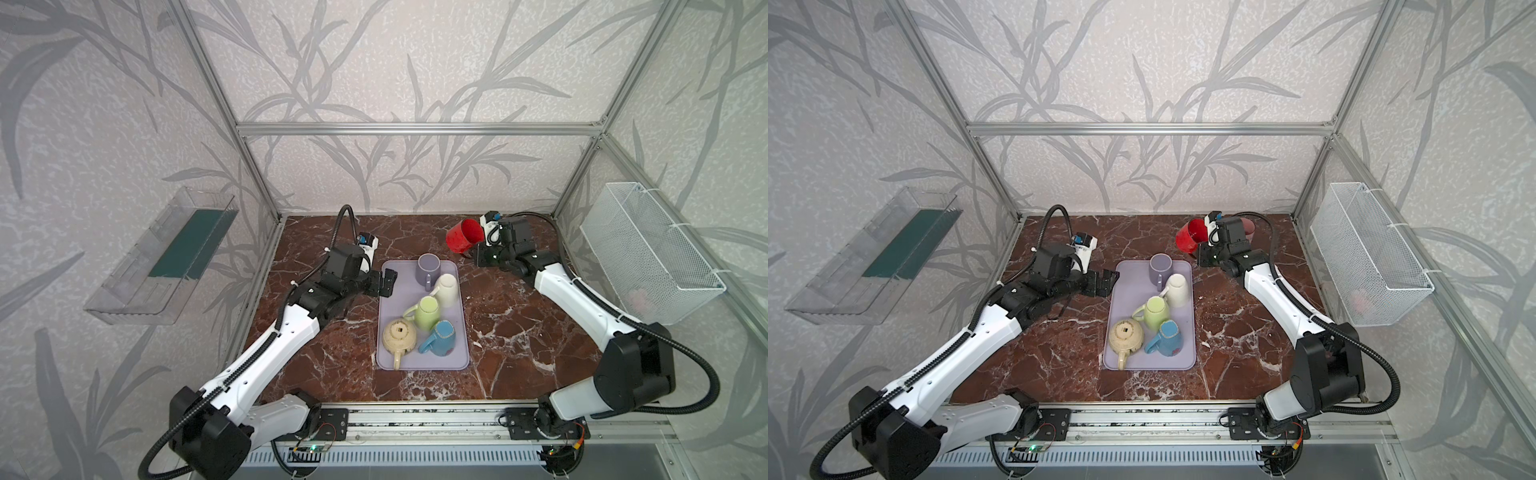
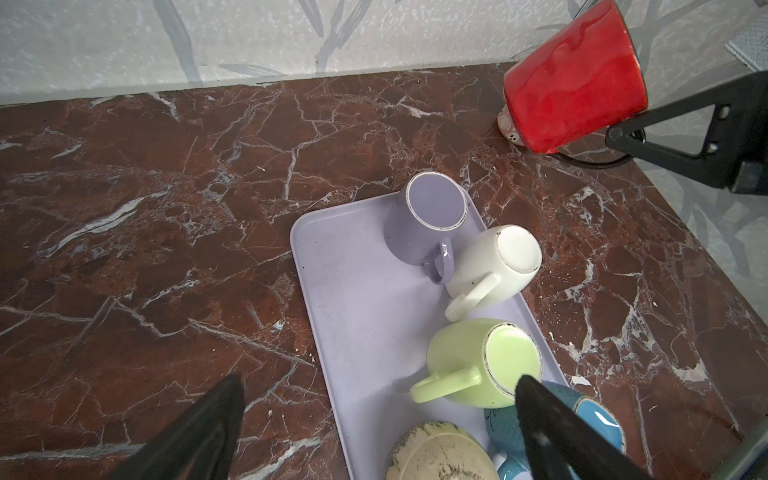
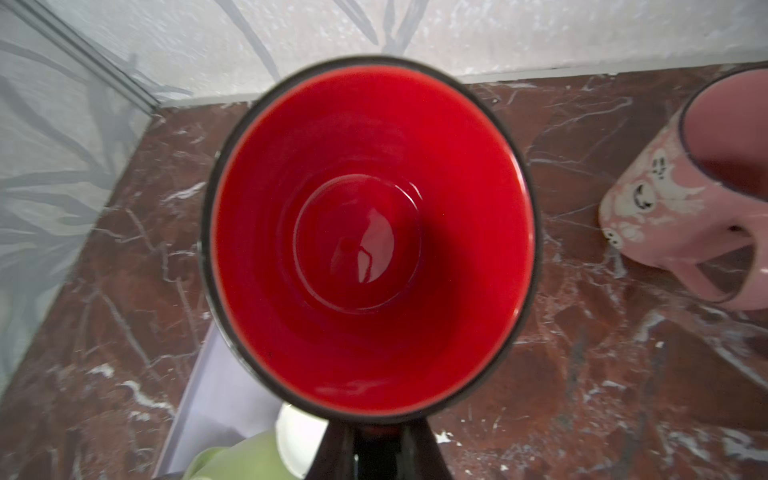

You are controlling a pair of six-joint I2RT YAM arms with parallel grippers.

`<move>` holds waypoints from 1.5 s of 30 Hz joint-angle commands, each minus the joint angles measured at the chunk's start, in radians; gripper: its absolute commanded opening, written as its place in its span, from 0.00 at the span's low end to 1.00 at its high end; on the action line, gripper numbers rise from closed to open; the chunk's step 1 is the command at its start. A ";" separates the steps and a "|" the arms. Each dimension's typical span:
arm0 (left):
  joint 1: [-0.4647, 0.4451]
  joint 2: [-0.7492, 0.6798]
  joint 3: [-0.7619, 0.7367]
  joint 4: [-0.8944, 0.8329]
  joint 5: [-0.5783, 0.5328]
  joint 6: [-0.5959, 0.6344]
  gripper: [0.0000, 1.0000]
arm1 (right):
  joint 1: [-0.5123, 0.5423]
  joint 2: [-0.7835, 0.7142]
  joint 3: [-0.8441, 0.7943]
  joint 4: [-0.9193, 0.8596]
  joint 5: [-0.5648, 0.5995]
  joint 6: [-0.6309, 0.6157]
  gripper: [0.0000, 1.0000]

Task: Turn the mug right side up
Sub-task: 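Carry the upright red mug with the right gripper beside the pink mug and lower it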

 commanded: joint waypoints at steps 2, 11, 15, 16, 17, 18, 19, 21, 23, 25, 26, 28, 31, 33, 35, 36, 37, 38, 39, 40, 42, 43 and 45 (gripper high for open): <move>0.005 0.005 -0.018 -0.031 -0.022 0.021 0.99 | -0.003 0.066 0.128 -0.079 0.164 -0.069 0.00; 0.005 0.032 -0.044 -0.005 -0.045 0.020 0.99 | -0.003 0.251 0.236 -0.101 0.280 -0.082 0.00; 0.005 0.033 -0.058 0.009 -0.056 0.024 0.99 | -0.009 0.315 0.273 -0.094 0.313 -0.083 0.00; 0.005 0.038 -0.057 0.006 -0.058 0.025 0.99 | -0.010 0.328 0.282 -0.094 0.321 -0.084 0.00; 0.006 0.042 -0.056 0.006 -0.060 0.027 0.99 | -0.014 0.341 0.289 -0.093 0.328 -0.084 0.00; 0.005 0.047 -0.056 0.006 -0.059 0.027 0.99 | -0.018 0.353 0.297 -0.092 0.330 -0.083 0.00; 0.005 0.052 -0.056 0.005 -0.055 0.027 0.99 | -0.021 0.364 0.303 -0.093 0.332 -0.081 0.00; 0.006 0.061 -0.056 0.006 -0.052 0.030 0.99 | -0.025 0.387 0.317 -0.093 0.338 -0.083 0.00; 0.005 0.069 -0.055 0.007 -0.051 0.033 0.99 | -0.028 0.408 0.328 -0.098 0.347 -0.087 0.00; 0.005 0.074 -0.053 0.006 -0.049 0.036 0.99 | -0.032 0.425 0.337 -0.095 0.349 -0.088 0.00; 0.005 0.076 -0.054 0.006 -0.050 0.034 0.99 | -0.033 0.434 0.340 -0.092 0.349 -0.090 0.00; 0.006 0.078 -0.052 0.007 -0.050 0.036 0.99 | -0.037 0.447 0.345 -0.086 0.356 -0.097 0.00; 0.007 0.081 -0.054 0.007 -0.046 0.037 0.99 | -0.044 0.473 0.367 -0.089 0.357 -0.108 0.00; 0.007 0.083 -0.054 0.007 -0.046 0.038 0.99 | -0.048 0.488 0.378 -0.094 0.365 -0.111 0.00; 0.007 0.083 -0.055 0.006 -0.048 0.040 0.99 | -0.052 0.498 0.383 -0.091 0.368 -0.112 0.00; 0.006 0.082 -0.054 0.006 -0.048 0.041 0.99 | -0.054 0.500 0.384 -0.088 0.366 -0.114 0.00; 0.006 0.082 -0.055 0.006 -0.048 0.042 0.99 | -0.053 0.504 0.384 -0.087 0.368 -0.117 0.00; 0.007 0.082 -0.055 0.005 -0.048 0.042 0.99 | -0.054 0.510 0.389 -0.087 0.372 -0.122 0.00; 0.006 0.083 -0.056 0.005 -0.047 0.043 0.99 | -0.055 0.514 0.394 -0.088 0.376 -0.125 0.00; 0.007 0.084 -0.055 0.005 -0.048 0.043 0.99 | -0.056 0.521 0.400 -0.091 0.376 -0.127 0.00; 0.007 0.083 -0.056 0.006 -0.043 0.045 0.99 | -0.063 0.535 0.419 -0.106 0.380 -0.125 0.00; 0.007 0.083 -0.056 0.008 -0.037 0.046 0.99 | -0.065 0.541 0.424 -0.108 0.380 -0.124 0.00; 0.006 0.081 -0.060 0.015 -0.027 0.046 0.99 | -0.069 0.547 0.430 -0.107 0.385 -0.123 0.00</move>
